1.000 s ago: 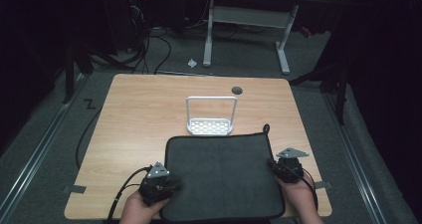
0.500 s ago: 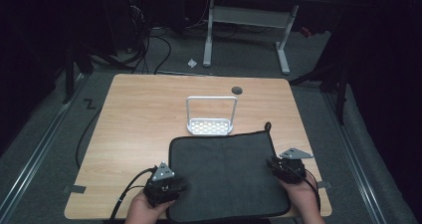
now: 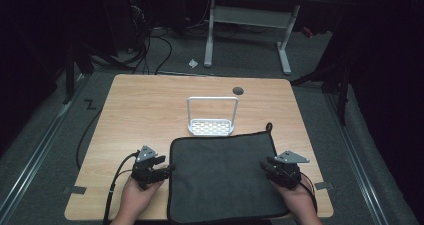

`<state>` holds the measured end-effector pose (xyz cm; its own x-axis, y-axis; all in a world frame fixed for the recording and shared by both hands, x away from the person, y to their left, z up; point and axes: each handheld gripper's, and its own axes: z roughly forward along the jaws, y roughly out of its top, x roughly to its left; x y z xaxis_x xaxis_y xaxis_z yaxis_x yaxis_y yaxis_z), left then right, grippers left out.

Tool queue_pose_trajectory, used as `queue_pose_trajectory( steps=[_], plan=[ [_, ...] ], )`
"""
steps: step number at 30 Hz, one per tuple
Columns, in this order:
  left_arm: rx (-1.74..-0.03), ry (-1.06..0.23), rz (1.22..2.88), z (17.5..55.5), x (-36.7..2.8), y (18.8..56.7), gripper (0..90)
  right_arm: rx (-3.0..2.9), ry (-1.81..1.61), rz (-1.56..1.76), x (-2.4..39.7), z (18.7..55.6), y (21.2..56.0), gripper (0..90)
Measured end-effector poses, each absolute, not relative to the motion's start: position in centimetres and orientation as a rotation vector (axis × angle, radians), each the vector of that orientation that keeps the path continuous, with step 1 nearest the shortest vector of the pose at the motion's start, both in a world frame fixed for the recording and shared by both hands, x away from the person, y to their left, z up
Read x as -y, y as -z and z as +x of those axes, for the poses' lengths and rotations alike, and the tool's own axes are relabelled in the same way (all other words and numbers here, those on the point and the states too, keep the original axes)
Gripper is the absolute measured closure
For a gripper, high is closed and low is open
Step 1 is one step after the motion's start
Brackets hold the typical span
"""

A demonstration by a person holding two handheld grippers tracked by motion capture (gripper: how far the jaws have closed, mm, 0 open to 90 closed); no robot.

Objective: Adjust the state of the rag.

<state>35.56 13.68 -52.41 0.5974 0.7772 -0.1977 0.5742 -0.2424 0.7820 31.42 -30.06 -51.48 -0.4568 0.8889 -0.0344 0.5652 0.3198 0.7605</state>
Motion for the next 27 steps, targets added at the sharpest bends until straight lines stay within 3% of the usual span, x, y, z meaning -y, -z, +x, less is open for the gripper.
queue_pose_trajectory(
  steps=[9,16,24,27],
  plan=[
    [-1.096,-0.347,2.045,40.5,-12.3,52.6,42.0,-2.185,-0.986,1.223,29.5,31.2,51.6,55.4],
    [-1.106,-0.322,2.028,42.5,-11.4,53.2,43.0,-2.185,-0.991,1.219,29.6,31.2,51.7,54.3],
    [-1.076,-0.441,2.073,42.2,-10.3,53.3,52.2,-2.206,-0.997,1.198,29.1,31.1,51.7,53.9],
    [-1.072,-0.447,2.055,42.0,-10.0,53.5,62.7,-2.219,-1.024,1.170,28.3,30.8,51.4,53.0]
  ],
)
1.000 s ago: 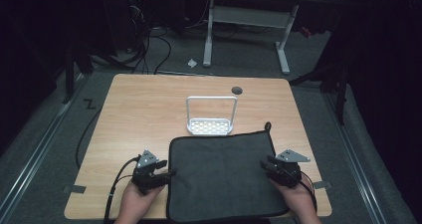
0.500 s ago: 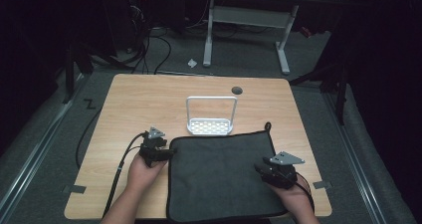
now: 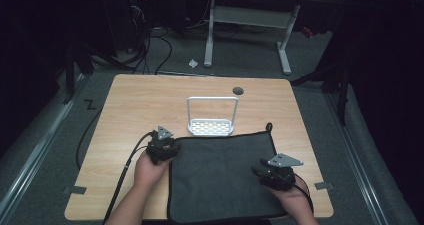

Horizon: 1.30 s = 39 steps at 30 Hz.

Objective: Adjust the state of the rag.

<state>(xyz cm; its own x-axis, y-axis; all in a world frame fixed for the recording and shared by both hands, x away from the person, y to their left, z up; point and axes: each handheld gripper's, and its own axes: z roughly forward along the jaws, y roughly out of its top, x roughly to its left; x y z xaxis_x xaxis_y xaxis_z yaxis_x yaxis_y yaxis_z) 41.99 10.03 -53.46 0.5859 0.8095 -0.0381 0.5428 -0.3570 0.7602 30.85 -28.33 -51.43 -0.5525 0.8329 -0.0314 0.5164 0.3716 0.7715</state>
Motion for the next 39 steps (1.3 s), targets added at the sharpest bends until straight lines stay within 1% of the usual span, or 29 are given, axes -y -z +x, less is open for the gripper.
queue_pose_trajectory(
  steps=[2,3,5,7,10,11,17,19,26,33,39],
  plan=[
    [-1.055,-0.447,2.050,41.7,-9.8,53.6,70.4,-2.236,-1.050,1.128,27.3,30.5,51.1,52.2],
    [-1.048,-0.443,2.048,41.7,-9.8,53.6,75.7,-2.248,-1.071,1.101,26.6,30.2,50.9,51.7],
    [-1.041,-0.419,2.042,41.6,-10.0,53.6,80.1,-2.269,-1.089,1.067,25.6,29.9,50.8,51.4],
    [-1.062,-0.361,2.013,41.9,-10.4,53.7,82.4,-2.296,-1.100,1.021,24.1,29.5,50.7,50.5],
    [-1.090,-0.292,1.971,42.2,-11.0,53.8,83.2,-2.322,-1.098,0.951,21.8,29.1,50.5,49.9],
    [-1.092,-0.288,1.967,42.2,-11.1,53.8,83.3,-2.330,-1.102,0.936,20.8,29.0,50.5,49.4],
    [-1.089,-0.279,1.950,42.1,-11.3,53.8,83.2,-2.378,-1.111,0.884,17.1,28.9,50.5,48.8],
    [-1.090,-0.266,1.945,42.2,-11.4,53.8,83.4,-2.386,-1.088,0.862,15.9,29.0,50.6,46.7],
    [-1.101,-0.248,1.934,42.3,-11.5,53.8,83.1,-2.438,-1.115,0.854,11.9,29.4,50.7,46.8],
    [-1.106,-0.226,1.927,42.5,-11.7,53.9,83.0,-2.499,-1.125,0.775,7.5,28.7,51.2,45.0],
    [-1.104,-0.228,1.930,42.4,-11.7,53.9,82.7,-2.568,-1.137,0.734,4.9,28.1,51.9,44.9]
  ],
)
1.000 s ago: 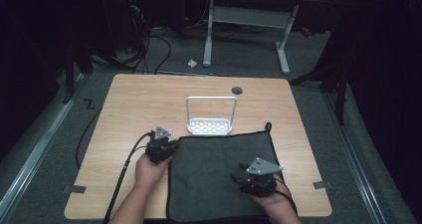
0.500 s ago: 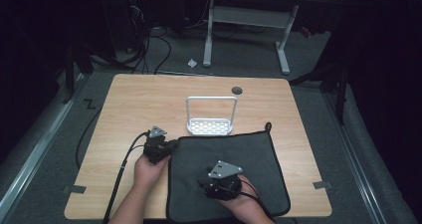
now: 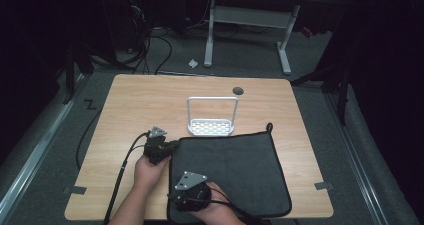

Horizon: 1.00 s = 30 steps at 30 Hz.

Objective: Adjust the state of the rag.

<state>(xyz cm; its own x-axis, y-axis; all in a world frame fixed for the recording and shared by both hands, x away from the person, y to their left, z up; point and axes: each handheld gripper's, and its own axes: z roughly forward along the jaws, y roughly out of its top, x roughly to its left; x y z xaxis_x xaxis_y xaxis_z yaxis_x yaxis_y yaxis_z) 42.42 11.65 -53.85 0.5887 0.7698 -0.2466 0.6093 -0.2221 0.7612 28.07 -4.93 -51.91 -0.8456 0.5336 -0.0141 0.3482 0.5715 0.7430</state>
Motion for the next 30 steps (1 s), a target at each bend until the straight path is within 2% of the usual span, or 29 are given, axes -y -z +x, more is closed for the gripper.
queue_pose_trajectory(
  steps=[10,22,26,30],
  plan=[
    [-1.108,-0.224,1.930,42.4,-11.7,53.9,82.7,-2.625,-1.064,0.727,3.6,28.1,53.1,44.6],
    [-1.107,-0.215,1.930,42.5,-11.7,53.9,82.7,-2.588,-1.043,0.712,4.5,28.2,53.1,77.6],
    [-1.110,-0.210,1.926,42.5,-11.8,53.9,82.7,-2.590,-1.040,0.695,4.6,28.2,53.1,82.5],
    [-1.118,-0.200,1.894,42.5,-12.1,53.9,83.2,-2.571,-1.079,0.670,4.9,28.1,52.4,83.6]
  ],
)
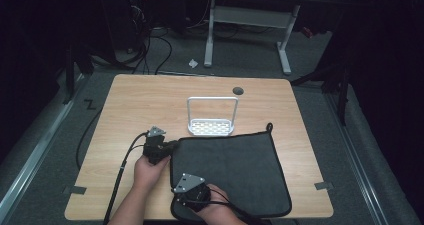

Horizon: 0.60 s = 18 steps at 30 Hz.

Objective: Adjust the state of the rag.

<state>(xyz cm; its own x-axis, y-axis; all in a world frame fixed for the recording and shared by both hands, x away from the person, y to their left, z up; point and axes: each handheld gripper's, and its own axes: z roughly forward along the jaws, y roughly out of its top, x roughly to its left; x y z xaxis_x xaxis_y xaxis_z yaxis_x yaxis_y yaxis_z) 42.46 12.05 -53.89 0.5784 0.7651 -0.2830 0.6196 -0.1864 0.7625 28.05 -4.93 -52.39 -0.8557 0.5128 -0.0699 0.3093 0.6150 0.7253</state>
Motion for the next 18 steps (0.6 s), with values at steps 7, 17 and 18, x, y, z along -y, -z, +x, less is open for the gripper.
queue_pose_trajectory(
  steps=[7,17,18],
  plan=[
    [-1.087,-0.200,1.869,42.2,-12.3,53.7,85.1,-2.496,-1.175,0.644,5.9,27.5,50.7,84.2],
    [-1.154,-0.161,1.713,41.9,-13.0,53.2,85.6,-2.399,-1.251,0.672,7.2,27.3,49.4,84.3],
    [-1.155,-0.168,1.707,41.9,-13.0,53.1,85.7,-2.394,-1.255,0.677,7.4,27.4,49.3,84.3]
  ],
)
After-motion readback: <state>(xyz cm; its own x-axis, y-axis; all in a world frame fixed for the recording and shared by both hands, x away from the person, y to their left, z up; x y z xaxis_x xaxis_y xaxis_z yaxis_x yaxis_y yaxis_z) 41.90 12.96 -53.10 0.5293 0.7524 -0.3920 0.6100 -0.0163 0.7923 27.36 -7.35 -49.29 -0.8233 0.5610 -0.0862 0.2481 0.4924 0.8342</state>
